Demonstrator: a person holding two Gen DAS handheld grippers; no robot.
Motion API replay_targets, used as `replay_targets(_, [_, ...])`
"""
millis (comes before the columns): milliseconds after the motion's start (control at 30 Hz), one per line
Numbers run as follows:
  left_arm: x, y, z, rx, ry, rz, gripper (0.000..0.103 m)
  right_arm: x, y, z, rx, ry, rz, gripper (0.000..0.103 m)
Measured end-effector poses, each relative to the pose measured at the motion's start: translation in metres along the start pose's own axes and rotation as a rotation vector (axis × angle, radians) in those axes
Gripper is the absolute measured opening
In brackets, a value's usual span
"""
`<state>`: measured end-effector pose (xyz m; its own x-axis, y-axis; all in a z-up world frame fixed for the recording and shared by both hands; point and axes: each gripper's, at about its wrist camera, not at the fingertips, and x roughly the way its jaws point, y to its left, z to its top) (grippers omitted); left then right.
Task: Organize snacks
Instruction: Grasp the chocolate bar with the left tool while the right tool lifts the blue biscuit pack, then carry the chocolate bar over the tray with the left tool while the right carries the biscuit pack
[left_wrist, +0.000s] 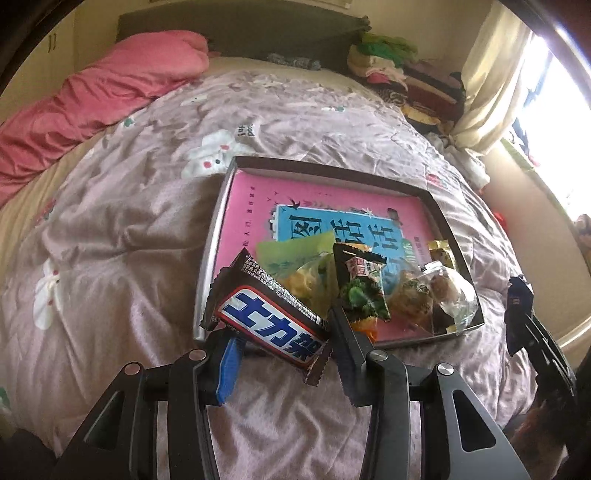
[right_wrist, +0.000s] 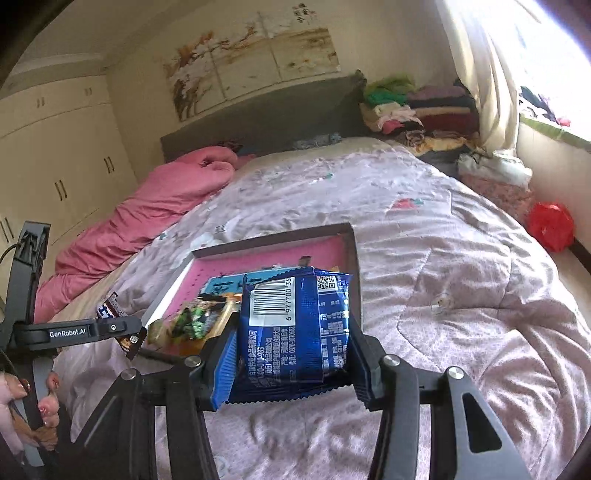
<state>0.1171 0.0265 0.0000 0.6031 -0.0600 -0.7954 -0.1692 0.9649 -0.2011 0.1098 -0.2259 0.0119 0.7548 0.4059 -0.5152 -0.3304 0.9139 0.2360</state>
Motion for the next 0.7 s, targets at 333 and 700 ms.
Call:
replay_targets(333, [0.023,-0.014,0.011,0.03,0.028,0.0,0.046,0.036,-0.005,-0.001,0.045,0.066,0.005,0.052])
replay_targets(700, [0.032,-0.018,0.014,0.029,0.038,-0.004,0.046,0.062,0.001,0.004,0.029,0.075,0.028,0.052])
